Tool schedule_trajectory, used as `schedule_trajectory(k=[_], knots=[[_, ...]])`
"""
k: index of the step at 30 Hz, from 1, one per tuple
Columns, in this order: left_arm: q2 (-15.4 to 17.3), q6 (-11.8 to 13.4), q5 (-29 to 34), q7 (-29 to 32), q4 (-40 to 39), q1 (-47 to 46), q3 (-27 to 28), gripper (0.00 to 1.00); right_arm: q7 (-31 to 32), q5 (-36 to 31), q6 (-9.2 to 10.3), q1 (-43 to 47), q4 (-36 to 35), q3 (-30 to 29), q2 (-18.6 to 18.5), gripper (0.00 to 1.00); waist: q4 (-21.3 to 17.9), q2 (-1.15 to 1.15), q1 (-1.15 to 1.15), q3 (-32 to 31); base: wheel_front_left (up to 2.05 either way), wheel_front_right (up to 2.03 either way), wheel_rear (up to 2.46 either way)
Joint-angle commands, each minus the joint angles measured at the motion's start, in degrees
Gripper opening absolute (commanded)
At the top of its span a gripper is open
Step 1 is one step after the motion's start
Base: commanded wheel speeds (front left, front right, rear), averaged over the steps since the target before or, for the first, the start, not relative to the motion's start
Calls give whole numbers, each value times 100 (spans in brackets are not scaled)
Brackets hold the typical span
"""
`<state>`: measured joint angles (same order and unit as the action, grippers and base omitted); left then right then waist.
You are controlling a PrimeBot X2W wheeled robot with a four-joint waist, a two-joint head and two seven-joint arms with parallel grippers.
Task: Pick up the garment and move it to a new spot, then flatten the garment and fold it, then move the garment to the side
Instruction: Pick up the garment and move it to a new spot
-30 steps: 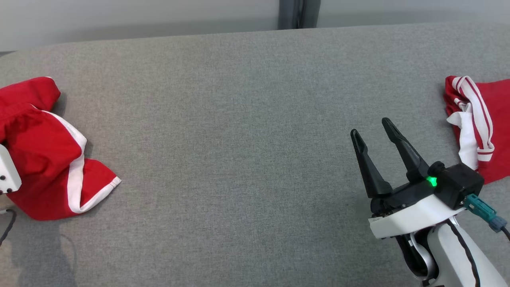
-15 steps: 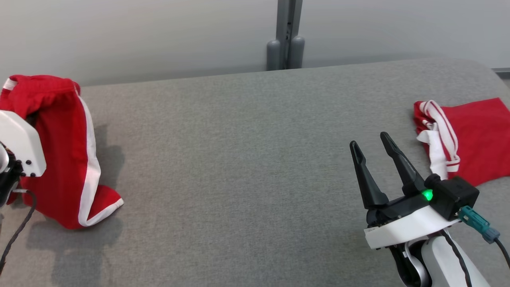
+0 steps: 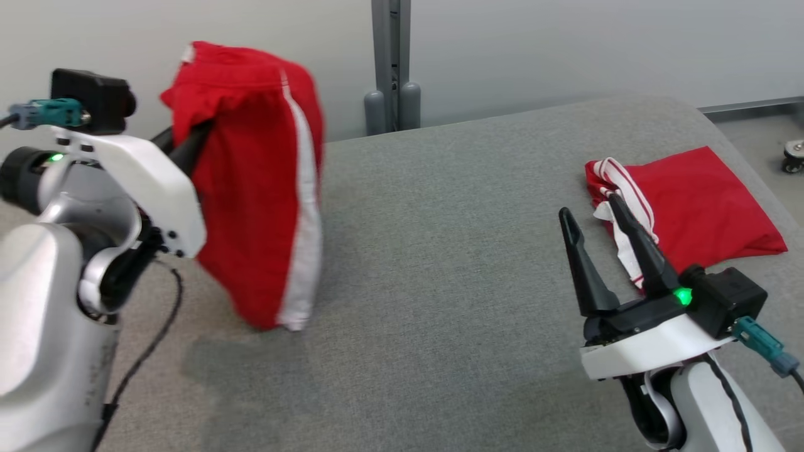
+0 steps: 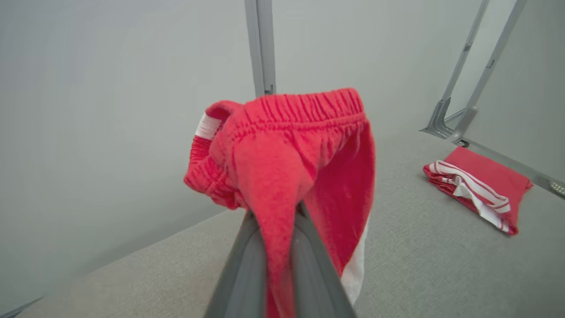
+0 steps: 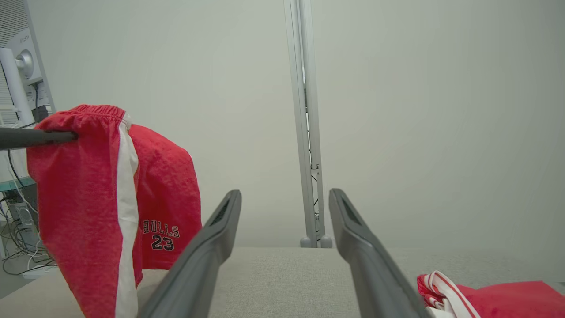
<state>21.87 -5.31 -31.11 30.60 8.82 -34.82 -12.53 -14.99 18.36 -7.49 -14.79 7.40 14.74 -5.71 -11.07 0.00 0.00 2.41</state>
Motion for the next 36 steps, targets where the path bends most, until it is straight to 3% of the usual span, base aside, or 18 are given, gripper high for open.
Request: schedule_trajectory(k=[1,12,20,29,30,31,32,36], knots=[[-129,67,-69,39,-226,43,-47,0,-25,-28,-2,-55,-34,-79,-71,100,-78,0,0,-16,0,0,0],[-1058,341,-509,-368,-799,351,-158,0,-25,-84,-2,-46,-104,-526,-151,100,-258,0,0,105,0,0,0],[-901,469,-543,-1236,102,1355,329,0,-25,-81,-2,-21,-109,-667,-185,100,-201,0,0,272,0,0,0],[-862,399,-501,-2024,1380,1926,520,0,-25,-75,-2,13,-1,-659,-244,100,30,0,0,249,0,0,0],[-885,398,-488,-2105,1511,1942,507,9,-25,-72,-2,28,3,-659,-251,100,65,0,0,237,0,0,0],[-907,406,-475,-2184,1645,1945,508,41,-25,-71,-2,37,9,-653,-257,100,98,0,0,230,0,0,0],[-912,411,-450,-2245,1770,1937,492,100,-25,-76,-2,46,16,-648,-258,100,131,0,0,218,0,0,0],[-993,318,-449,-2442,2075,1802,443,100,-25,-82,-2,92,37,-644,-274,100,254,0,0,196,0,0,0]])
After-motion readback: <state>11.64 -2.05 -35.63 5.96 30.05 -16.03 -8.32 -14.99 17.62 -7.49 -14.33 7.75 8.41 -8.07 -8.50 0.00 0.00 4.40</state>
